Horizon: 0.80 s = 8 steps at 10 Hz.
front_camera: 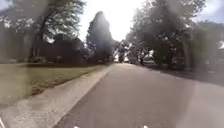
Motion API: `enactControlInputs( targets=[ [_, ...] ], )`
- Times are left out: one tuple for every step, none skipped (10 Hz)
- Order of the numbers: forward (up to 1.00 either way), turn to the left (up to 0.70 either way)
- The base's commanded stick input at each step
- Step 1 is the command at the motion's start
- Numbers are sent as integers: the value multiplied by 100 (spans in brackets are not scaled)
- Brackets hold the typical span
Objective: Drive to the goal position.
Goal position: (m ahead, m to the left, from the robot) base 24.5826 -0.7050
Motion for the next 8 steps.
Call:
enactControlInputs(
  targets=[
    [100,2],
    [100,2],
    [100,2],
    [100,2],
    [100,1],
    [100,0],
    [100,0],
    [100,0]
  ],
)
